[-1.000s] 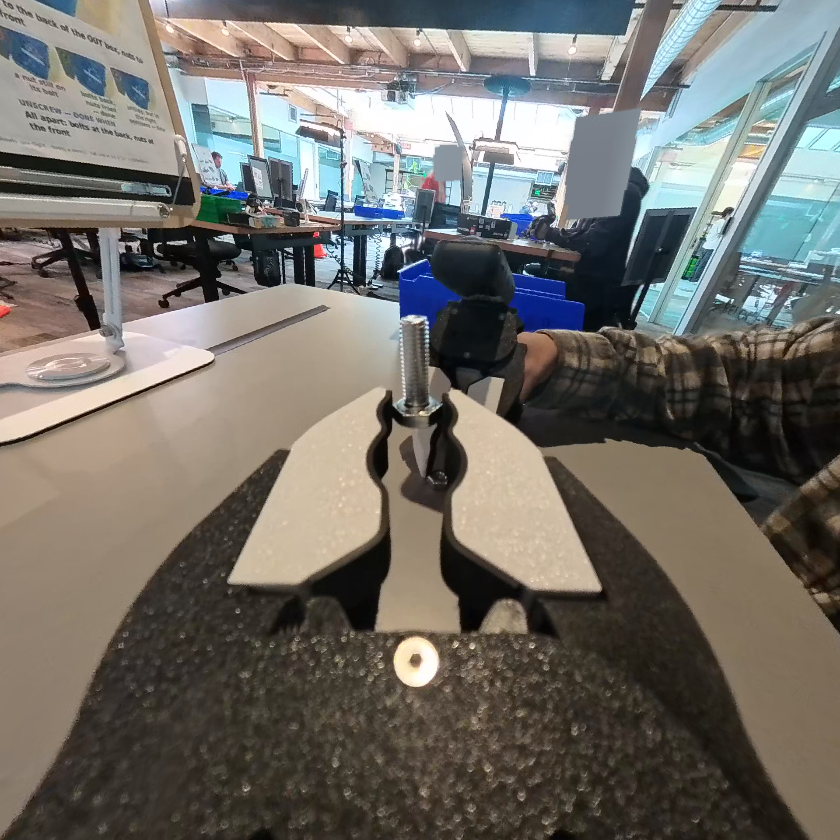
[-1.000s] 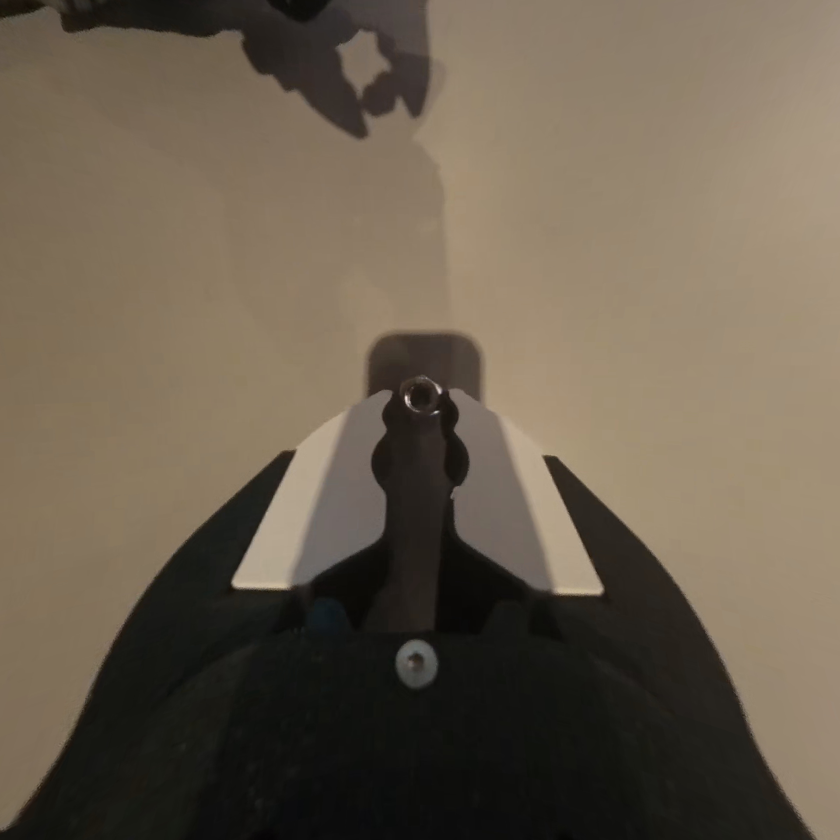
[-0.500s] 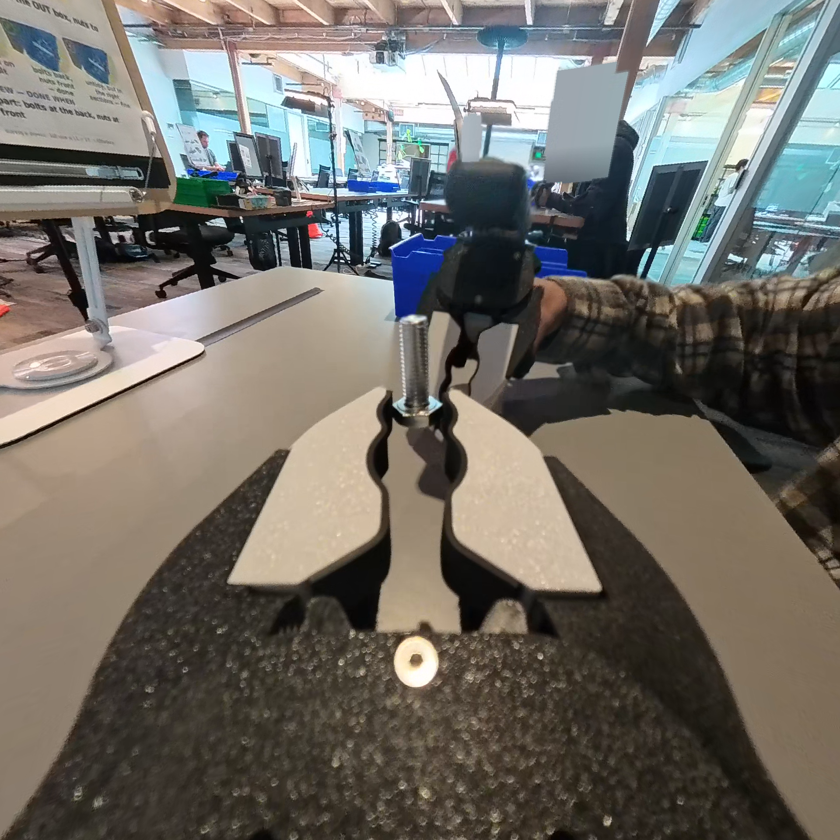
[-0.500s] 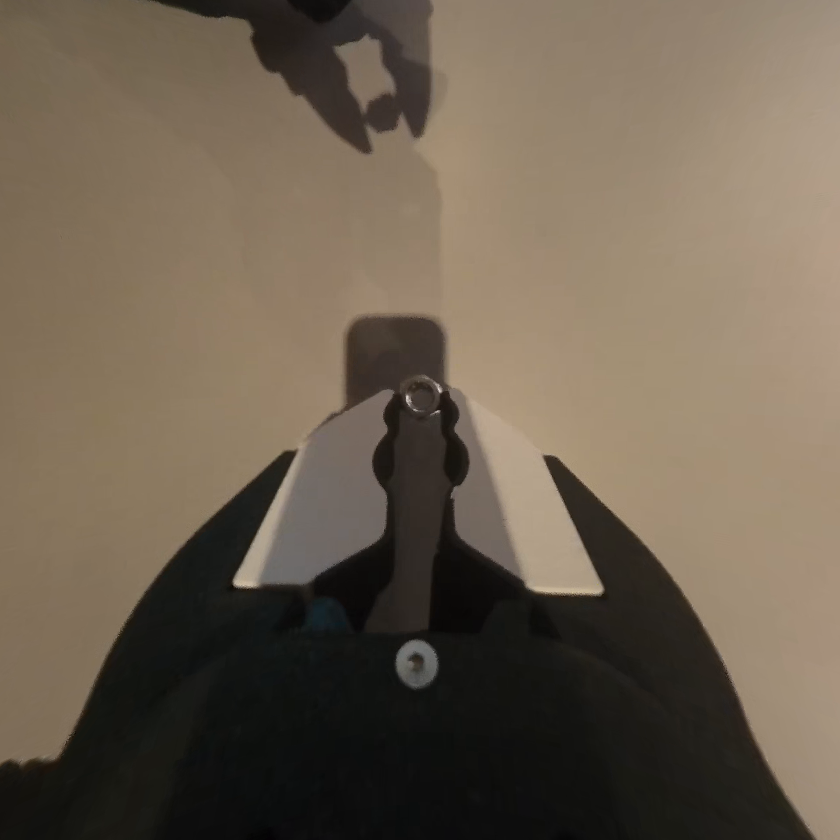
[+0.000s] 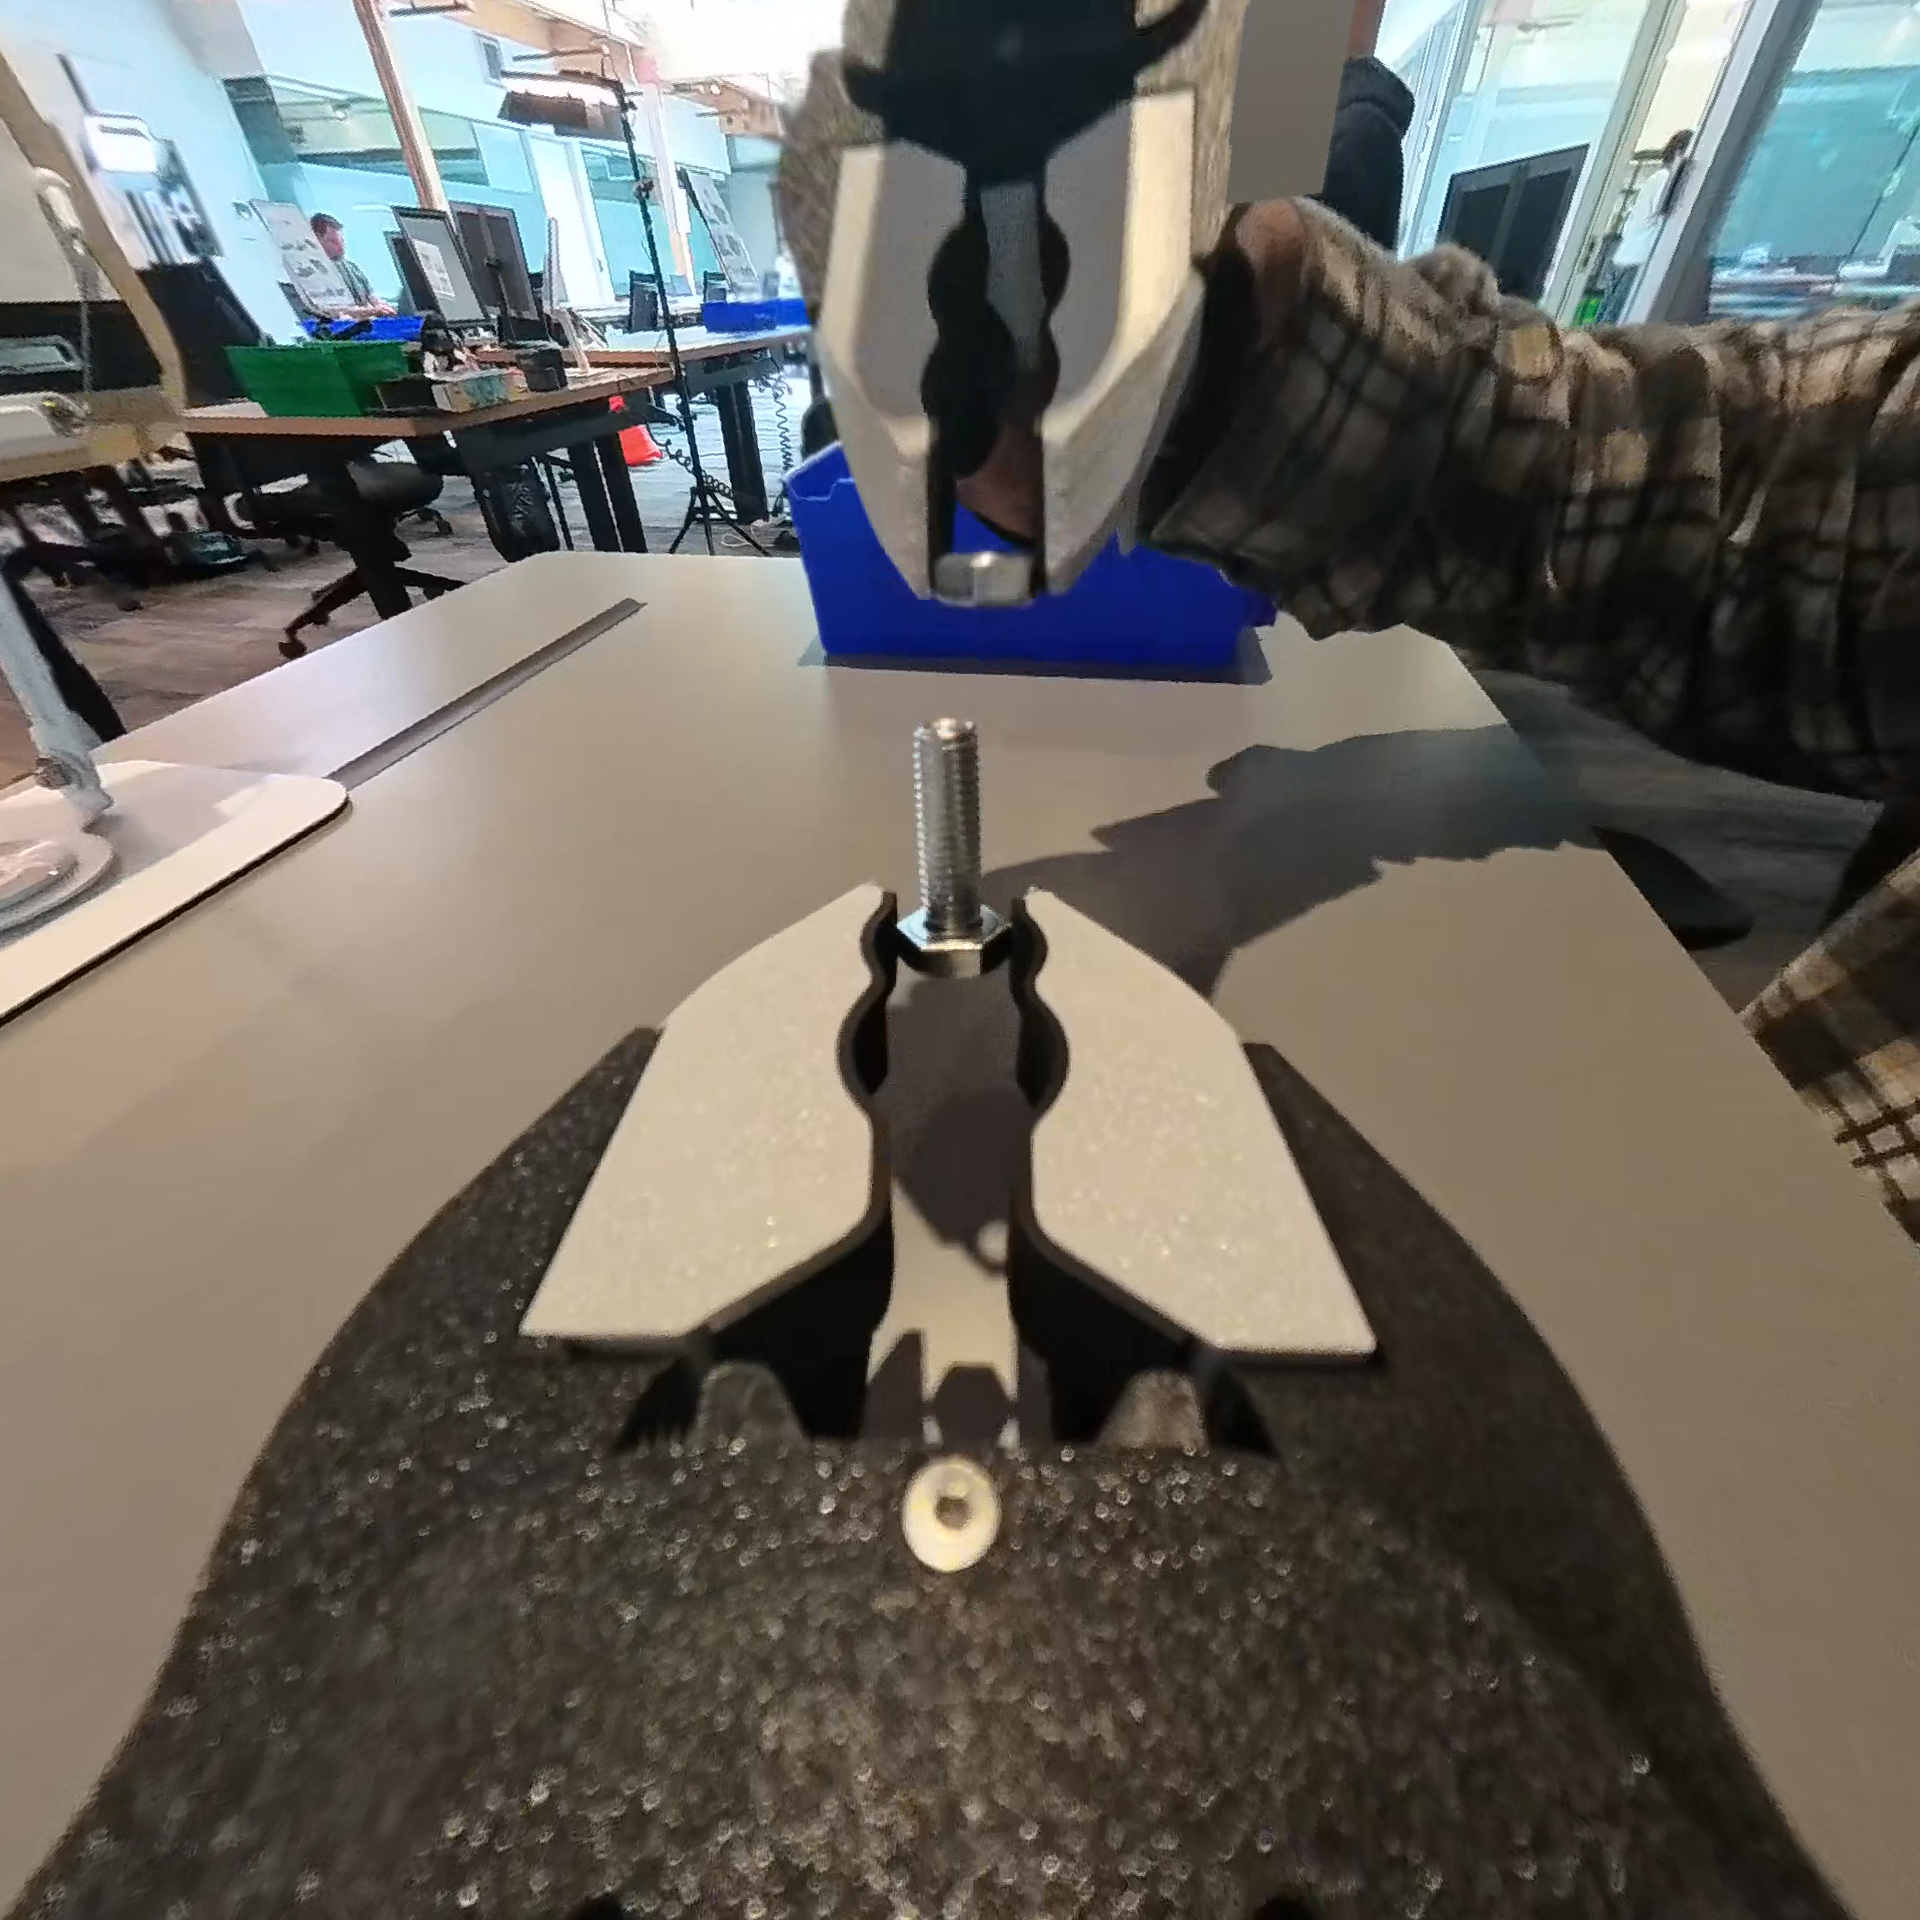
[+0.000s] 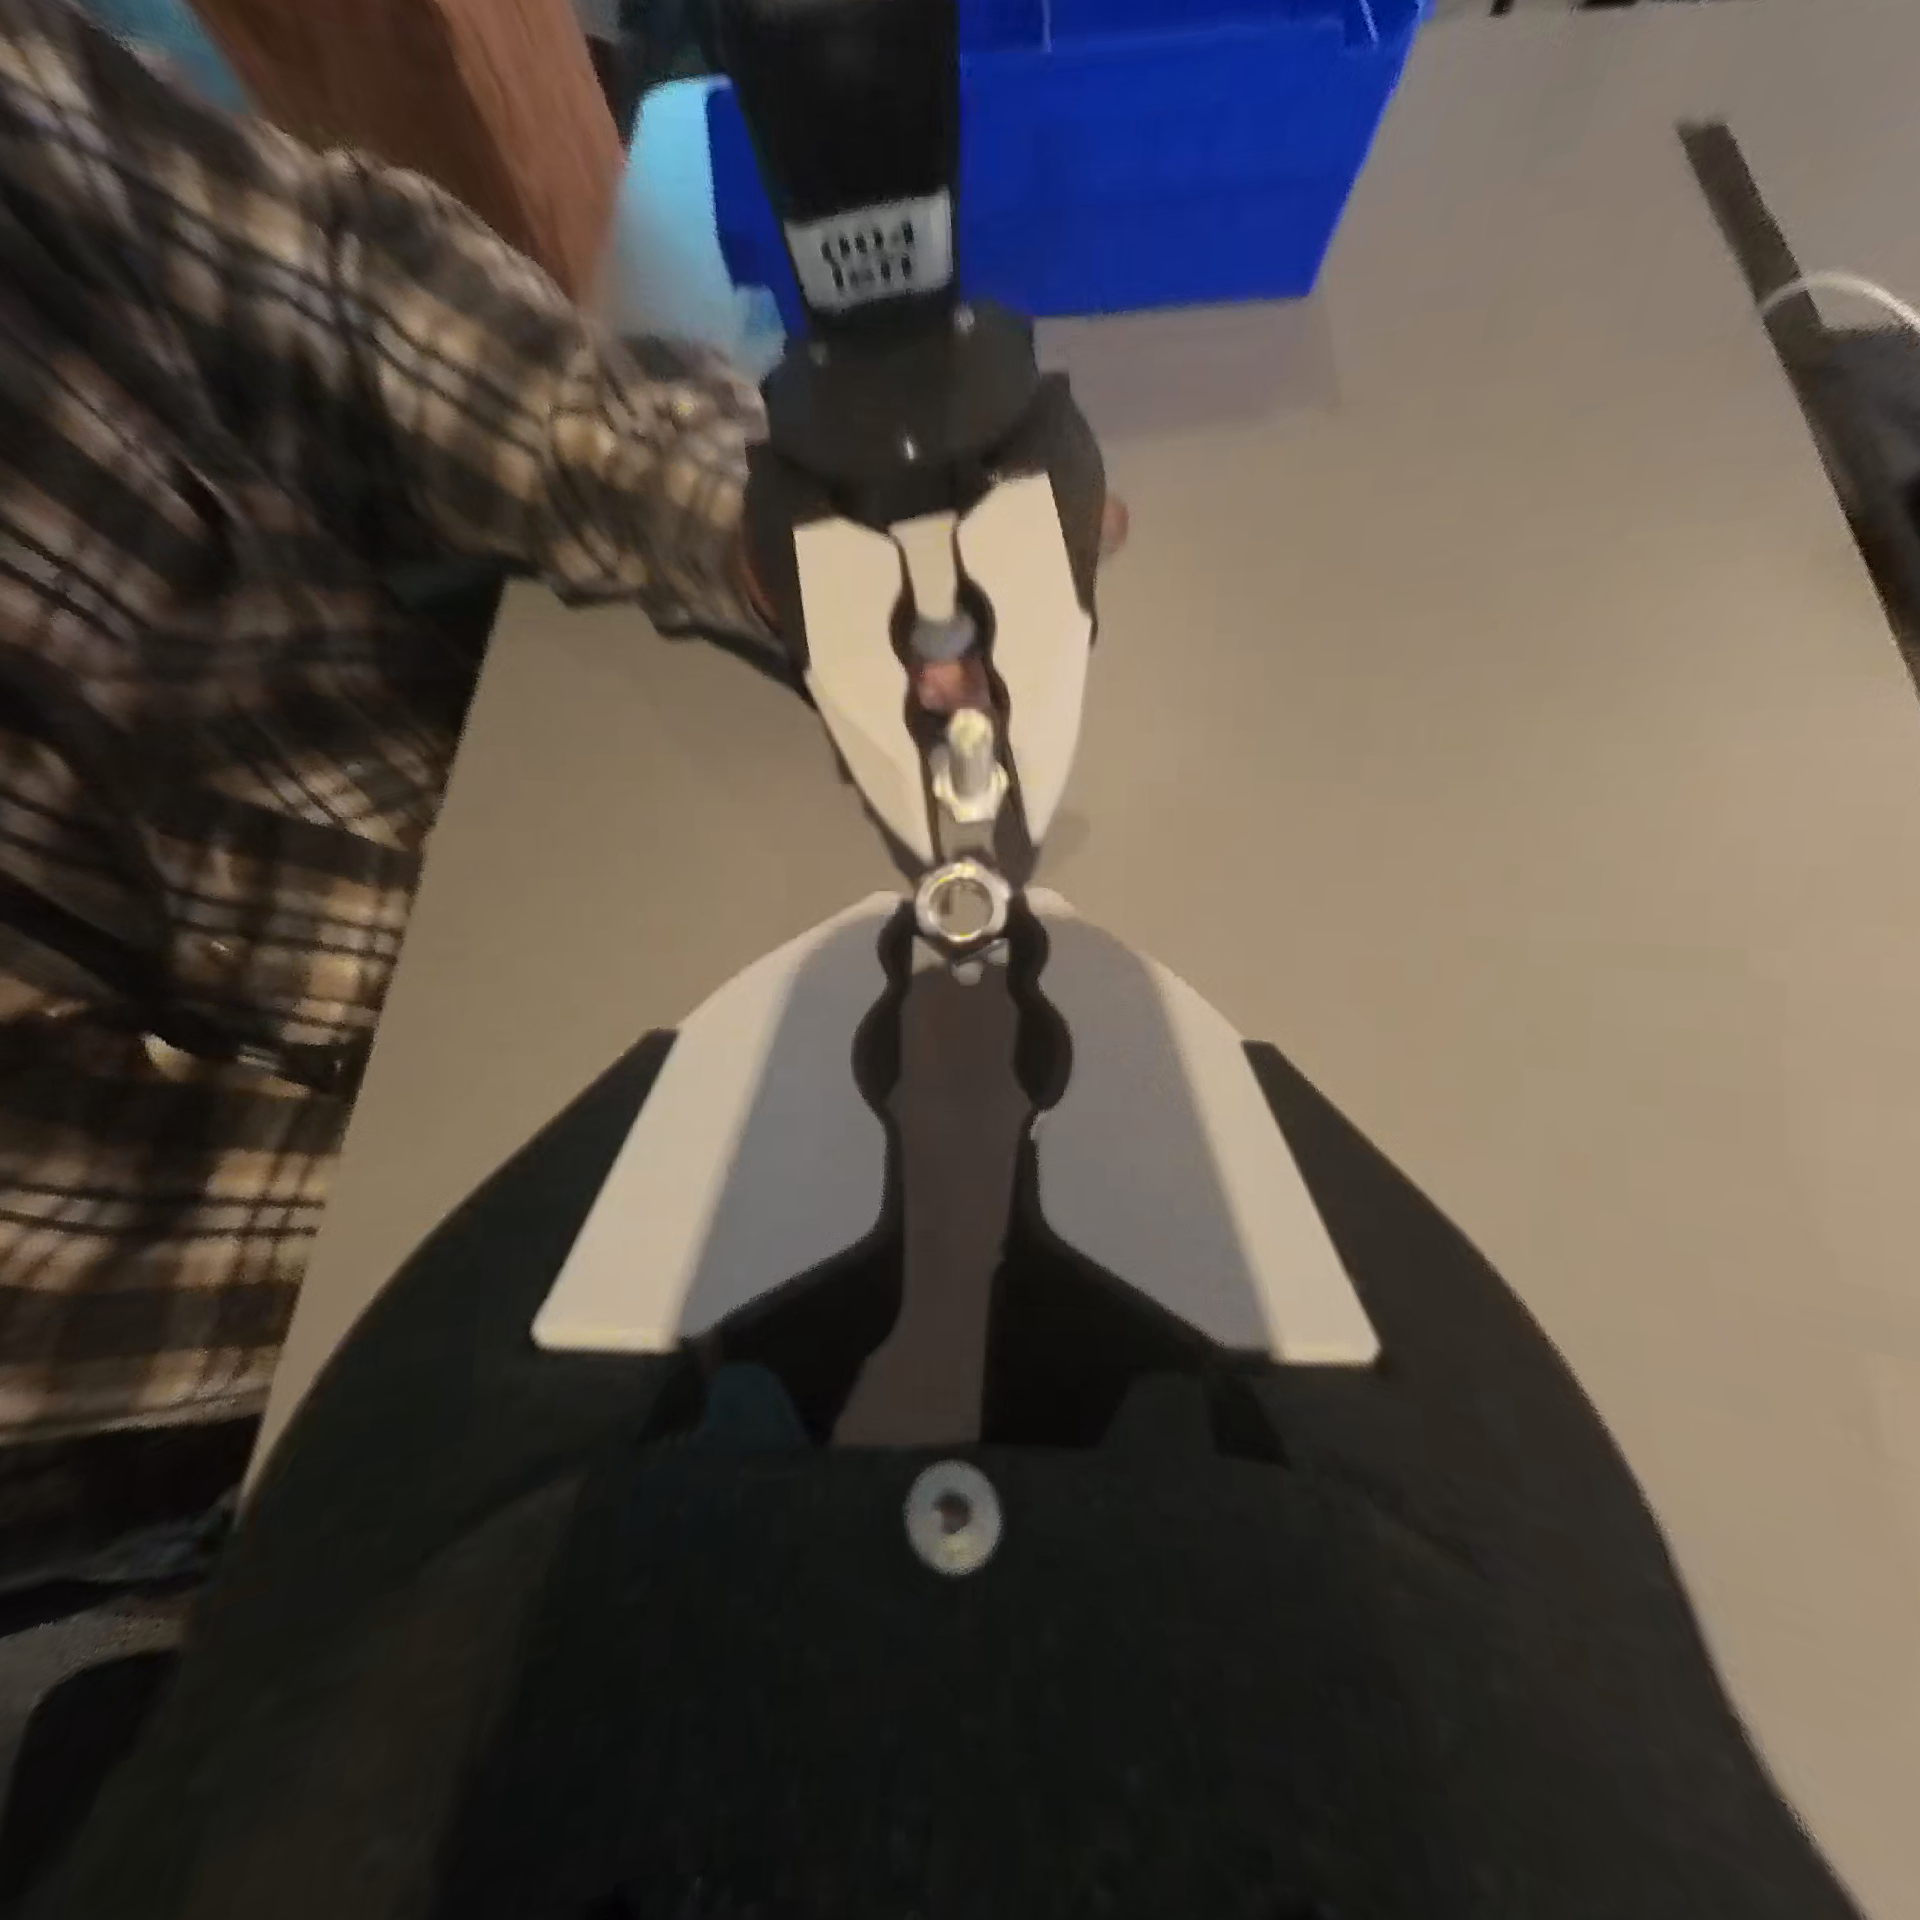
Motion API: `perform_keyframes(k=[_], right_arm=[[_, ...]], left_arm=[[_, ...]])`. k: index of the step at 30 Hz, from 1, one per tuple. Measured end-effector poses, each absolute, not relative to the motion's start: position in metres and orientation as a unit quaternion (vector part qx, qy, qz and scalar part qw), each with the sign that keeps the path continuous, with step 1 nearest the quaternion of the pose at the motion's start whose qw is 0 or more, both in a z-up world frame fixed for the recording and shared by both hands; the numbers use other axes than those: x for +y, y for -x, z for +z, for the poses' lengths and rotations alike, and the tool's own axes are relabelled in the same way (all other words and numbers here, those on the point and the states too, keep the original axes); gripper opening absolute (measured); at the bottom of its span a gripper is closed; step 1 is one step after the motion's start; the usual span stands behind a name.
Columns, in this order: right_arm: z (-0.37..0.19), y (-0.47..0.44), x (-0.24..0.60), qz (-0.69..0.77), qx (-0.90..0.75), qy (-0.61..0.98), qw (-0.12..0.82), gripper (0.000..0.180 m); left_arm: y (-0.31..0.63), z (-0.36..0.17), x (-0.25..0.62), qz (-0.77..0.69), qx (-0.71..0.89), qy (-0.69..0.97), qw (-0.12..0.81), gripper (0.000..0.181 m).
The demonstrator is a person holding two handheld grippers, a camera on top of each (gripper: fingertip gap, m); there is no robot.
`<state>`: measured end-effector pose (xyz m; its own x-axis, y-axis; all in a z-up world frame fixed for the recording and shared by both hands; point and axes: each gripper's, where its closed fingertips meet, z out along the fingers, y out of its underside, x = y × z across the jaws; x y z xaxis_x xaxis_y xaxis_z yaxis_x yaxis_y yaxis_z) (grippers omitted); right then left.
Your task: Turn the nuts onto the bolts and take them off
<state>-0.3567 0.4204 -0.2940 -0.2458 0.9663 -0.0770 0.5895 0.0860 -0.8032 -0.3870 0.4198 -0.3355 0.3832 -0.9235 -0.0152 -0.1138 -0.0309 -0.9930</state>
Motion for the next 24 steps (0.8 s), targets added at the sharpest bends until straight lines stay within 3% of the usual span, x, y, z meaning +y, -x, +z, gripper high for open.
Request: perform_keyframes(k=[24], right_arm=[[-0.306,0.396,0.412,0.347,-0.74,0.544,0.19,0.017]], left_arm=[[0.382,-0.342,0.421,-0.345,0.423,0.642,0.538,0.02]])
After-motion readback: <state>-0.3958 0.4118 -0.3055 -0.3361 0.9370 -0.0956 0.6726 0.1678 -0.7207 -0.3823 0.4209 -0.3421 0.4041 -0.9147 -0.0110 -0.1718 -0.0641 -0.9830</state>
